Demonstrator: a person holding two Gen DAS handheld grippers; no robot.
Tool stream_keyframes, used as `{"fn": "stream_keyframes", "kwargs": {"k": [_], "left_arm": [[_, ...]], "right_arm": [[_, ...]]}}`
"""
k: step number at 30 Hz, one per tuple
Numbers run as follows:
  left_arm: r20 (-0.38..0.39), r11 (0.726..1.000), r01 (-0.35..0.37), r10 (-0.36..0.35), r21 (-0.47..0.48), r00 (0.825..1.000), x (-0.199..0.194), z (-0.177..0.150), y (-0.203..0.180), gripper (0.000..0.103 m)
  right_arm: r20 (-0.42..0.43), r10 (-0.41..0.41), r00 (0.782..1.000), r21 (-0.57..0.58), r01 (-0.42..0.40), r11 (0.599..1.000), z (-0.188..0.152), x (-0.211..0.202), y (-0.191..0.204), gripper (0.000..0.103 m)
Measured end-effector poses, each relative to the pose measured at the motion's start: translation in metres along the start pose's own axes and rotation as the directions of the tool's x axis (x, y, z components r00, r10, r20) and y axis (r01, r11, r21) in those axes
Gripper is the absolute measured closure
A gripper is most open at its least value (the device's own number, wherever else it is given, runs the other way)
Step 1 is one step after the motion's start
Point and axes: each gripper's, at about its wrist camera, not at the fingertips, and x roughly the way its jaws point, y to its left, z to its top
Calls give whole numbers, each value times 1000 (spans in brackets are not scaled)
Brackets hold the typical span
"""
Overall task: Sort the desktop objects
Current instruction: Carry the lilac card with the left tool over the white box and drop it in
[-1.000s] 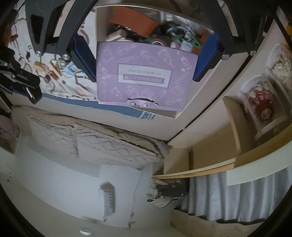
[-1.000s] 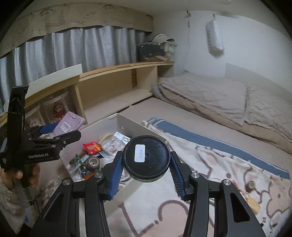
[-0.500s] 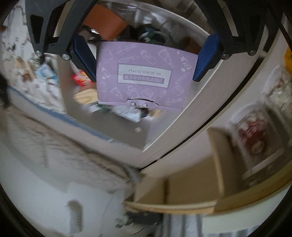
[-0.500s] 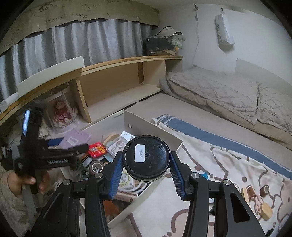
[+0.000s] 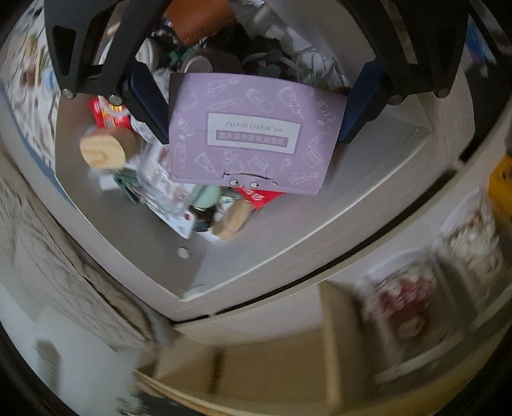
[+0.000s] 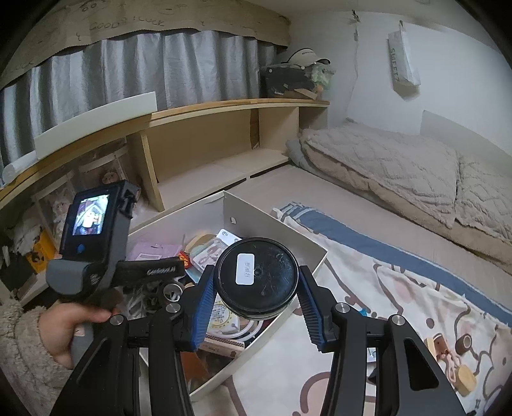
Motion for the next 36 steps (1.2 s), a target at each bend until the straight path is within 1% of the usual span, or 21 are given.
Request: {"fn": "stream_keyframes", "kwargs": {"k": [2, 5, 8, 12, 16, 18, 21, 23, 24, 27, 31, 36], "left_arm": [[15, 1000, -11, 11, -29, 1000, 1, 3, 0, 3], [33, 997, -9, 12, -78, 999, 1, 5, 0, 3], [41, 995, -4, 8, -101, 999, 2, 7, -2, 3], [17, 997, -1, 2, -83, 1000, 5, 9, -6, 1], [21, 997, 22, -20, -73, 1000, 4, 9, -5, 1], [33, 998, 40, -38, -50, 999, 0, 10, -5, 1], [93, 998, 53, -55, 30, 994, -11, 11, -8, 1], [140, 992, 81, -95, 101, 986, -22, 11, -9, 1], [171, 986, 94, -118, 139, 978, -29, 10, -9, 1], [218, 971, 117, -163, 210, 962, -37, 7, -6, 2], [215, 953, 157, -216, 260, 952, -38, 5, -1, 2], [237, 939, 160, -237, 306, 942, -37, 2, 10, 2]], "right_arm": [[2, 3, 1000, -2, -3, 1000, 0, 0, 1, 53], [3, 5, 1000, -2, -5, 1000, 0, 0, -1, 53], [1, 4, 1000, -2, -4, 1000, 0, 1, -3, 53], [-1, 3, 1000, 3, -3, 1000, 1, 2, -5, 53], [-3, 4, 1000, 13, -4, 1000, 2, 5, -8, 53], [-3, 6, 1000, 19, -6, 1000, 2, 5, -9, 53], [-7, 9, 1000, 22, -9, 1000, -1, 8, -11, 53], [-14, 16, 1000, 34, -16, 999, -3, 10, -13, 53], [-17, 22, 1000, 41, -21, 999, -4, 12, -14, 53], [-31, 38, 999, 57, -36, 998, -8, 20, -14, 53], [-49, 53, 997, 59, -50, 997, -7, 34, -11, 53], [-69, 85, 994, 60, -81, 995, 3, 59, -4, 53]]}}
